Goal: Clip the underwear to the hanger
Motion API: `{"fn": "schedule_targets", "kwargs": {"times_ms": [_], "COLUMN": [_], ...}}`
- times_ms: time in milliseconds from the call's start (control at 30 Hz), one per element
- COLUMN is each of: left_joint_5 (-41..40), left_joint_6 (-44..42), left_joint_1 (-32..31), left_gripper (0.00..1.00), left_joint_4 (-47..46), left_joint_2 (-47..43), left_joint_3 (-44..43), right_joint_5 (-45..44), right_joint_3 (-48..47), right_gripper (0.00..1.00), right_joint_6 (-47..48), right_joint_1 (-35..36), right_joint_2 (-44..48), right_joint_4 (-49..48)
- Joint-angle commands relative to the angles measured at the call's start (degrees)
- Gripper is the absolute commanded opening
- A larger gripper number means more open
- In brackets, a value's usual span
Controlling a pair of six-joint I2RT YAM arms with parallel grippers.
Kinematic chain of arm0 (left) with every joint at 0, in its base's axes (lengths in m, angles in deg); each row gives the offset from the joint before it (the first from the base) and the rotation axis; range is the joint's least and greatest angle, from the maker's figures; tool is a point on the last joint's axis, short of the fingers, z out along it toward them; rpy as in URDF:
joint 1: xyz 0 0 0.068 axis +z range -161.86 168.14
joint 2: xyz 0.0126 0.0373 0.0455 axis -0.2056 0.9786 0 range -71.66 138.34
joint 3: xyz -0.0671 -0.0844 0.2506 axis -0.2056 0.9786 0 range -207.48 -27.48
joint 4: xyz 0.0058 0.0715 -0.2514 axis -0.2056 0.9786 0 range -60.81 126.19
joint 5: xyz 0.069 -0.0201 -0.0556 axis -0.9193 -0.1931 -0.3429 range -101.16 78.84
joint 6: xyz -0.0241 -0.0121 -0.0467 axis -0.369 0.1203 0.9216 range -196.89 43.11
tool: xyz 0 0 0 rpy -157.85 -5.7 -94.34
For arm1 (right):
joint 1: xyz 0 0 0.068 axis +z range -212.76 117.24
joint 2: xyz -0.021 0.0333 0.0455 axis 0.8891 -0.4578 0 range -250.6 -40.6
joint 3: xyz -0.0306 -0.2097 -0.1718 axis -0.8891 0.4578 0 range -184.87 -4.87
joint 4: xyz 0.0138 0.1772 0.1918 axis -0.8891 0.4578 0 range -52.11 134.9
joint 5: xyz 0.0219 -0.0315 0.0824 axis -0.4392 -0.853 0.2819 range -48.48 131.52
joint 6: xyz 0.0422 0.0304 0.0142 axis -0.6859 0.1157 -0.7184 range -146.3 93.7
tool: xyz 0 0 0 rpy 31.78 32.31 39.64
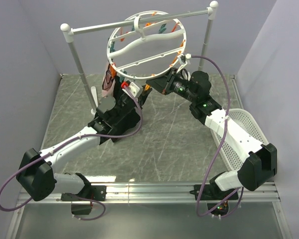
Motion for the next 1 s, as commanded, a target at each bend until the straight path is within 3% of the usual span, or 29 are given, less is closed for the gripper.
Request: {"fn": "schedule_targets", "kwargs": {"times_ms": [0, 100, 233, 300, 333, 400, 467, 500, 533, 633, 800, 967], "left_joint_5": [1.8, 2.24, 6.36, 13.2, 16.97, 31.98, 41.12, 42.57, 43.19, 42.76, 34.53, 27.03], "left_joint_6": [-1.74, -2.0, -4.02, -4.29, -4.9, -10.94, -19.52, -23.06, -27.01, -41.34, -57.7, -63.78], "left_joint_1": [-1.19, -1.1, -0.23, 1.44, 3.62, 7.66, 9.0, 9.35, 9.27, 9.18, 5.77, 2.59], "left_gripper": [0.24, 0.49, 0.67, 0.8, 0.81, 0.91, 0.9, 0.9, 0.89, 0.88, 0.83, 0.8], "left_joint_4": [0.13, 2.68, 9.61, 14.34, 16.99, 28.19, 38.32, 42.9, 53.3, 66.27, 75.01, 74.94], "left_joint_2": [-0.48, -2.14, -7.4, -9.78, -11.79, -13.13, -12.79, -12.26, -10.69, -7.0, -2.25, 0.31], "left_joint_3": [-1.66, -1.31, -0.52, -0.08, -0.16, -2.44, -6.46, -7.97, -9.55, -14.22, -15.19, -14.93], "right_joint_5": [-1.04, -0.07, 0.99, 1.07, 1.07, 0.99, 1.25, 1.16, 1.16, 0.64, 0.37, 0.37], "right_joint_3": [-2.12, -2.21, -2.3, -2.56, -2.65, -2.74, -3.18, -3.44, -3.53, -4.58, -5.99, -7.05], "right_gripper": [0.04, 0.0, 0.0, 0.0, 0.0, 0.0, 0.0, 0.0, 0.0, 0.0, 0.0, 0.0], "right_joint_6": [-0.71, 0.44, 2.2, 3.33, 3.69, 4.83, 5.8, 6.24, 6.59, 8.35, 7.65, 7.47], "right_joint_1": [0.23, 0.14, 0.06, 0.06, 0.14, 0.14, 0.14, 0.14, 0.14, 0.14, 0.49, 0.76], "right_joint_2": [0.51, 0.42, 0.42, 0.34, 0.33, 0.16, -0.28, -0.45, -0.54, -1.07, -0.98, -1.07], "right_joint_4": [-1.27, -1.36, -1.28, -0.84, -0.75, -0.57, -0.05, 0.22, 0.22, 1.45, 2.85, 4.43]}}
